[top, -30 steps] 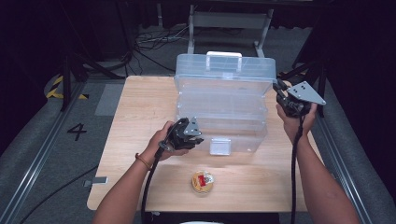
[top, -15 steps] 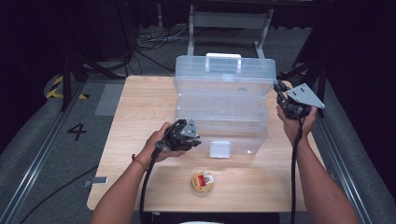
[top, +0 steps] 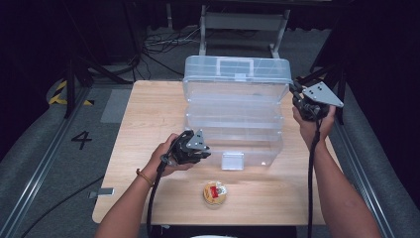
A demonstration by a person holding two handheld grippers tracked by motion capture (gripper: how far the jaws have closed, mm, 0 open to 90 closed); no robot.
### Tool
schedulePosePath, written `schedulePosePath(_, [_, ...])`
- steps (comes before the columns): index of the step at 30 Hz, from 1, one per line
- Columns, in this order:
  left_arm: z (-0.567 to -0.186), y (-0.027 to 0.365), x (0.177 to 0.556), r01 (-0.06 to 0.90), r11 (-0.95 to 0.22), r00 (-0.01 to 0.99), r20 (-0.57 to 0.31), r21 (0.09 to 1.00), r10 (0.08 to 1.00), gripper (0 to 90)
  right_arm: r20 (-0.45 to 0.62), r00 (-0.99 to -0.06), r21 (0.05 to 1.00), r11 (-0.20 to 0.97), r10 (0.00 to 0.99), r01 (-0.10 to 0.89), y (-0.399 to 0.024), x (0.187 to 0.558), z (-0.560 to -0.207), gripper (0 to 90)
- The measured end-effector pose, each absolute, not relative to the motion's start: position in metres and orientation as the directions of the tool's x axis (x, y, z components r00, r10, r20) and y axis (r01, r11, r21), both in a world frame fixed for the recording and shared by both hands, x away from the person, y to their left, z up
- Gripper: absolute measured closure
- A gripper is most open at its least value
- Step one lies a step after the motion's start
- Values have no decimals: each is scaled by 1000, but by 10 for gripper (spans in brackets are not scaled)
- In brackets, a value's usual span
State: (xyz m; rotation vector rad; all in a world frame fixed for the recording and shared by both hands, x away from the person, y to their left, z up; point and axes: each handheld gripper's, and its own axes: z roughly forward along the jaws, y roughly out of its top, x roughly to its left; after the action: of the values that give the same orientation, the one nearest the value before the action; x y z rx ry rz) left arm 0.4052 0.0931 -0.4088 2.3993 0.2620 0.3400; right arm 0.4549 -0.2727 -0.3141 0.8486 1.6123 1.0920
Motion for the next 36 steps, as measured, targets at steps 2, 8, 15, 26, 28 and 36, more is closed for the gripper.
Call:
schedulePosePath(2, [-409, 93, 405, 106, -736, 946, 160, 668, 281, 767, -324, -287, 937, 347, 901, 33, -273, 457, -313, 853])
schedulePosePath(8, [-411, 95, 406, 104, -727, 947, 156, 679, 281, 765, -314, -294, 938, 343, 903, 49, -273, 468, -308, 858])
schedulePosePath(15, [-412, 96, 407, 111, -718, 948, 143, 687, 283, 765, -287, -304, 945, 321, 908, 64, -274, 482, -304, 861])
schedulePosePath(26, [-413, 97, 409, 114, -711, 953, 126, 694, 276, 767, -262, -325, 949, 304, 909, 86, -276, 495, -300, 861])
schedulePosePath(28, [-413, 97, 409, 117, -710, 952, 125, 694, 279, 766, -259, -328, 948, 304, 909, 91, -276, 496, -299, 861])
schedulePosePath(36, [-414, 98, 410, 115, -704, 954, 119, 701, 275, 767, -240, -339, 951, 291, 910, 108, -277, 505, -297, 861])
